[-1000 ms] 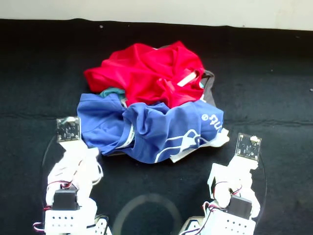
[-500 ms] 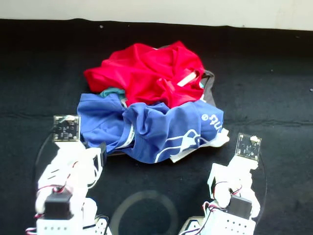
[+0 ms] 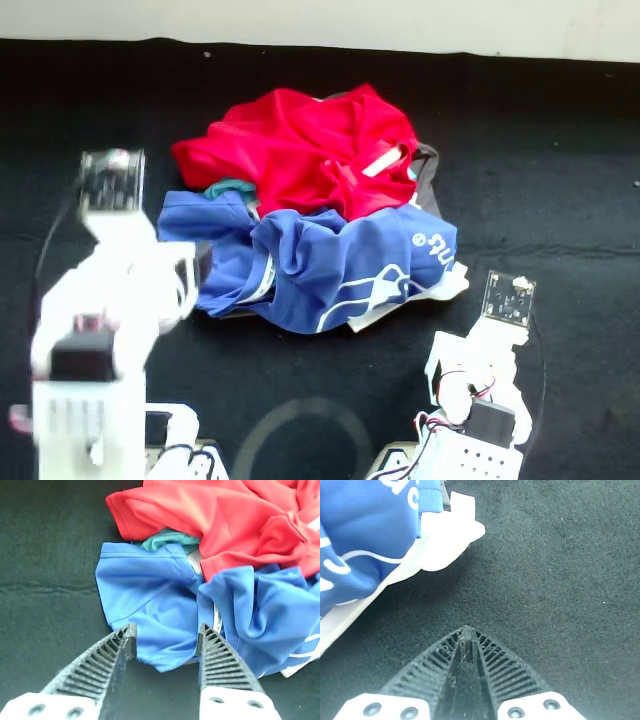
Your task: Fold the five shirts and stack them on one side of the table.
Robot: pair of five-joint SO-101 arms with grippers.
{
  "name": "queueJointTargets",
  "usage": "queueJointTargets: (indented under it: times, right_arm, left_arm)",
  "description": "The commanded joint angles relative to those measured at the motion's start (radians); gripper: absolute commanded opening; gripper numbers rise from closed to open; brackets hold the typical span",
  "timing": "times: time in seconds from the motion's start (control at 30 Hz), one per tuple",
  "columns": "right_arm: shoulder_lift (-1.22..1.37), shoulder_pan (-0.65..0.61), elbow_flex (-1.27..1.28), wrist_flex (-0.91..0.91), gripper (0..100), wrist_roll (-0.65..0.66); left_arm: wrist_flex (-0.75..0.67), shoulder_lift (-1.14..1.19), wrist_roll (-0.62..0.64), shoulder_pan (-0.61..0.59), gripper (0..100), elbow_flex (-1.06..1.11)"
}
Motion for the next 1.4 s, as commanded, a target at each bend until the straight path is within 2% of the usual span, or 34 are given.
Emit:
queueJointTargets:
  times: [0.0,0.3,0.37,0.5,0.8,0.9,1.07,1.17,1.3,1.33,1.37]
  right_arm:
    - [-0.001,-0.002,0.136,-0.018,0.7,0.008]
    - [0.001,-0.002,0.136,-0.018,0.7,0.008]
    - [0.001,-0.002,0.136,-0.018,0.7,0.008]
    - [0.001,-0.002,0.136,-0.018,0.7,0.008]
    - [0.001,-0.002,0.136,-0.018,0.7,0.006]
    - [0.001,-0.002,0.136,-0.018,0.7,0.006]
    - [0.001,-0.002,0.136,-0.018,0.7,0.006]
    - [0.001,-0.002,0.136,-0.018,0.7,0.006]
    - [0.001,-0.002,0.136,-0.018,0.7,0.008]
    - [0.001,-0.002,0.136,-0.018,0.7,0.008]
    - [0.001,-0.002,0.136,-0.018,0.7,0.008]
  left_arm:
    - [-0.035,0.292,-0.002,0.041,20,-0.177]
    - [-0.092,0.657,-0.002,0.160,21,-0.384]
    - [-0.092,0.716,-0.002,0.189,23,-0.429]
    - [-0.091,0.809,-0.002,0.254,36,-0.499]
    - [-0.103,0.987,-0.008,0.407,37,-0.625]
    - [-0.172,1.116,-0.009,0.401,37,-0.685]
    - [-0.184,1.339,-0.029,0.348,37,-0.837]
    - [-0.155,1.426,-0.057,0.300,30,-0.924]
    - [-0.095,1.483,-0.054,0.222,3,-1.029]
    - [-0.083,1.486,-0.052,0.199,0,-1.047]
    - [-0.064,1.486,-0.052,0.176,3,-1.067]
